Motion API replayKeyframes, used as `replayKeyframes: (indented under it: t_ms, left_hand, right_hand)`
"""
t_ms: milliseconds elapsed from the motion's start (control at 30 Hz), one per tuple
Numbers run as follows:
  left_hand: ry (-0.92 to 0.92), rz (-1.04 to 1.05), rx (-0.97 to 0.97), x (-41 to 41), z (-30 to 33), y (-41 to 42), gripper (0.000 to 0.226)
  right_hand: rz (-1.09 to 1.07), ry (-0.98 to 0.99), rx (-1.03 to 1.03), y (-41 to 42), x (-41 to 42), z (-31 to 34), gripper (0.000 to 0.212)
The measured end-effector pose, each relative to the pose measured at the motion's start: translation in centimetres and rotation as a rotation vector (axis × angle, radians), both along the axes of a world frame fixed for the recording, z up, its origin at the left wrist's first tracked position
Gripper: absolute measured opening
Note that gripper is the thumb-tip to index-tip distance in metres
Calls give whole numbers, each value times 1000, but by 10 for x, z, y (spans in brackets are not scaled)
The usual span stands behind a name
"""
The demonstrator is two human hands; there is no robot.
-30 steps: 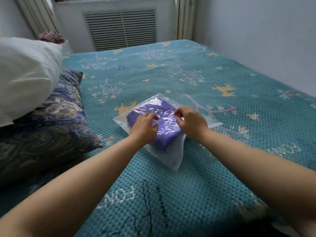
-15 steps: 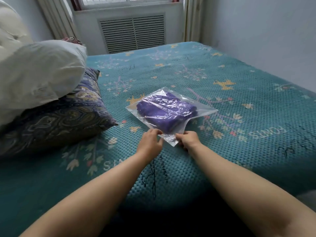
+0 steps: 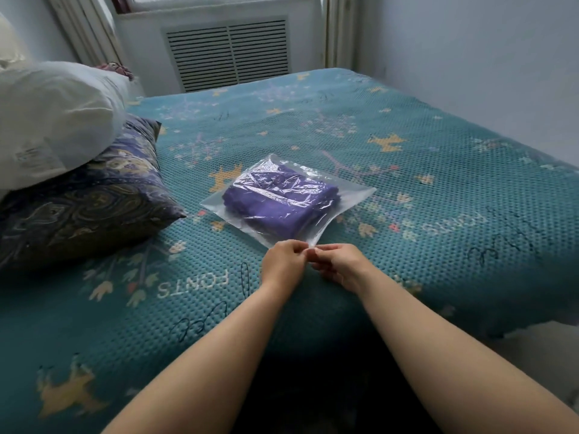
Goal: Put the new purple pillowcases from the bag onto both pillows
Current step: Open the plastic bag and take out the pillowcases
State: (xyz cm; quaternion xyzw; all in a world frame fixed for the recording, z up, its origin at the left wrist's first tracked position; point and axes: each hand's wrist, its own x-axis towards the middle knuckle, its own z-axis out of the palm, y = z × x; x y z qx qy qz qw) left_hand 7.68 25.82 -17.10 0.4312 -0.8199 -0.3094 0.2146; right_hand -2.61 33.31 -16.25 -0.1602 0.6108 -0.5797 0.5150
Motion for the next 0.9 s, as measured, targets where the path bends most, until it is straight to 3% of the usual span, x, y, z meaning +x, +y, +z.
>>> replayKeyframes:
  t_ms: [133, 300, 400, 533, 767, 900]
  left_hand:
    - [156, 38, 149, -1, -6, -5, 18]
    - [367, 18, 486, -1, -13, -20, 14]
    - [419, 18, 538, -2, -8, -31, 8]
    - [368, 6, 495, -1, -1, -38, 8]
    - [31, -10, 58, -1, 2, -39, 17]
    - [51, -46, 45, -2, 3, -39, 19]
  right_hand:
    - [-37, -2, -7, -5, 4, -3, 10]
    - [-80, 17, -26, -16, 8, -9, 2]
    - [-88, 23, -62, -22, 6, -3, 6]
    - [-58, 9, -80, -26, 4, 2, 3]
    - [-100, -64, -99, -32, 6, -3, 3]
    - [-126, -248, -153, -31, 5, -2, 6]
